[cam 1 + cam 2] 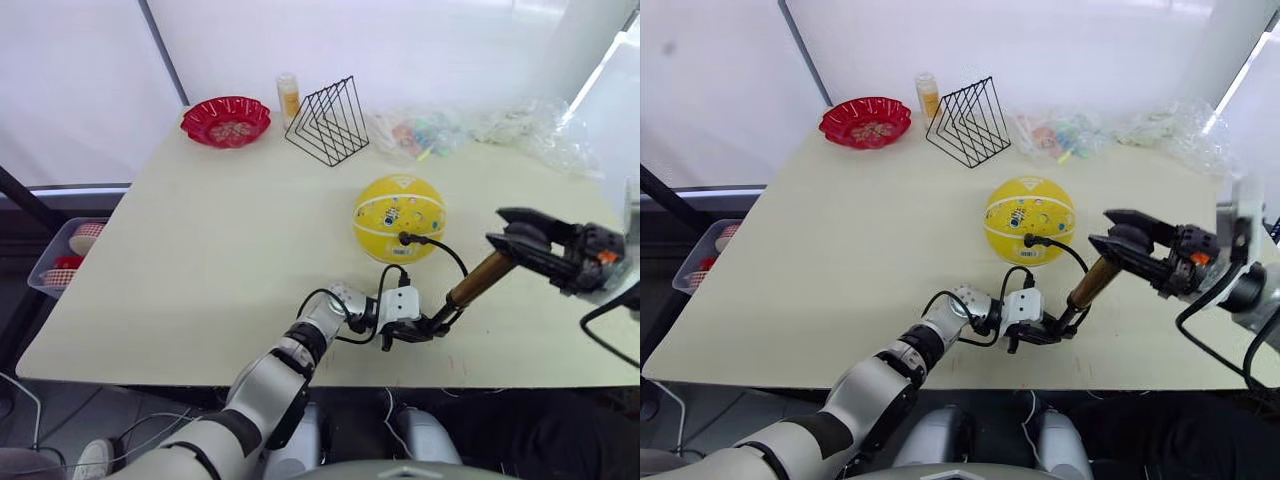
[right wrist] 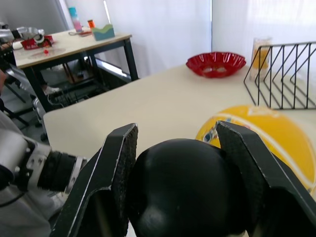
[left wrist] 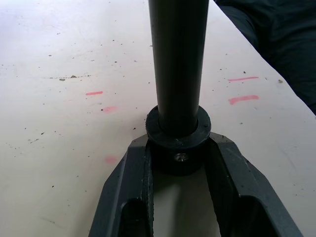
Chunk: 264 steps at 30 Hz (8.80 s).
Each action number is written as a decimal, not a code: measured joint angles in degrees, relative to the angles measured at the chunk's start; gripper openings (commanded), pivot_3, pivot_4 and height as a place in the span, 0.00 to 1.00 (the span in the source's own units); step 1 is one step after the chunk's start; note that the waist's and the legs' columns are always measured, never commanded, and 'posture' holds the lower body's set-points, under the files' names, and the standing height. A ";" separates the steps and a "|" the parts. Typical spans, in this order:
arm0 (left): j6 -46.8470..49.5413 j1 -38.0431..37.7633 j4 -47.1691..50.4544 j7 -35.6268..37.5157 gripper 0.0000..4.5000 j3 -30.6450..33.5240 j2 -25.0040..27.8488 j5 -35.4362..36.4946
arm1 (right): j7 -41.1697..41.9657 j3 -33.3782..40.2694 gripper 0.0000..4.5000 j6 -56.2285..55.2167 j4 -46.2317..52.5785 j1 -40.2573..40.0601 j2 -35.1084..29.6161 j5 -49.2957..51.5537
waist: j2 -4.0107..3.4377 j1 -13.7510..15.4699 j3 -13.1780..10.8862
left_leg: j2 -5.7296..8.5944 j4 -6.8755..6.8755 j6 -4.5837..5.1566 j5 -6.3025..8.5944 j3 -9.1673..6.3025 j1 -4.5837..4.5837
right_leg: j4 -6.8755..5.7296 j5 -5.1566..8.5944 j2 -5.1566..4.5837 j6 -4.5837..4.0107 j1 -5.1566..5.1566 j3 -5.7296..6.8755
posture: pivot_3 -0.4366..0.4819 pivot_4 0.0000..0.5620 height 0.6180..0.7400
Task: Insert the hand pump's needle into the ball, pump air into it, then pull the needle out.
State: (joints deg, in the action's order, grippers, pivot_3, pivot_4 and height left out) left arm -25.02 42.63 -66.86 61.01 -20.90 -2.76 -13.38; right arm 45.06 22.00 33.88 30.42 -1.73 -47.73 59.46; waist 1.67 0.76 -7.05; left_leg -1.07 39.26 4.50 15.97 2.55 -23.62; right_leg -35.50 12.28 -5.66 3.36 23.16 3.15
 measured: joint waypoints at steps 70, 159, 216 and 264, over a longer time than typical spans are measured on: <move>0.23 0.69 -0.51 0.33 0.22 0.00 -0.87 0.10 | 1.51 -6.54 0.46 -3.46 -6.37 0.72 4.48 -7.69 | -0.67 0.22 -0.08 | 0.13 0.07 -0.04 -0.02 -0.13 -0.19 | -0.01 0.01 -0.25 0.00 0.00 0.11 | 0.48 0.27 0.97; 0.19 0.35 -1.13 -0.47 0.22 -0.08 -0.33 -0.56 | 2.13 -13.72 0.45 -12.28 -6.75 -3.74 8.32 -17.64 | 0.20 0.07 0.49 | 0.02 0.06 -0.04 -0.02 -0.32 0.10 | 0.01 0.02 -0.04 0.01 -0.24 0.20 | 0.48 0.27 0.97; 1.20 0.95 -1.29 -1.14 0.22 0.19 -0.02 -0.26 | 3.18 -16.44 0.45 -16.25 -9.63 -1.35 10.20 -20.91 | 0.03 0.04 0.26 | 0.09 0.02 -0.04 -0.01 -0.38 0.40 | -0.07 0.07 -0.10 0.03 -0.50 0.24 | 0.48 0.27 0.97; 27.20 -22.77 59.57 26.24 1.00 14.11 33.76 36.28 | 1.55 -9.01 0.45 -6.57 -6.63 2.17 9.25 -15.28 | -1.39 0.15 -1.10 | 0.54 0.08 0.18 0.10 0.82 -0.21 | -0.15 -0.15 -0.35 0.43 0.69 -1.24 | 0.48 0.27 0.97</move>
State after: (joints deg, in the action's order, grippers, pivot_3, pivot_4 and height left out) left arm 2.19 19.86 -7.30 87.25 -6.79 31.00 22.91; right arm 46.60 12.99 27.31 23.79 0.44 -38.48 44.18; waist 0.29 0.91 -8.14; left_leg -0.53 39.35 4.68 16.08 3.37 -23.84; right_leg -35.65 12.13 -6.01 3.79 23.85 1.91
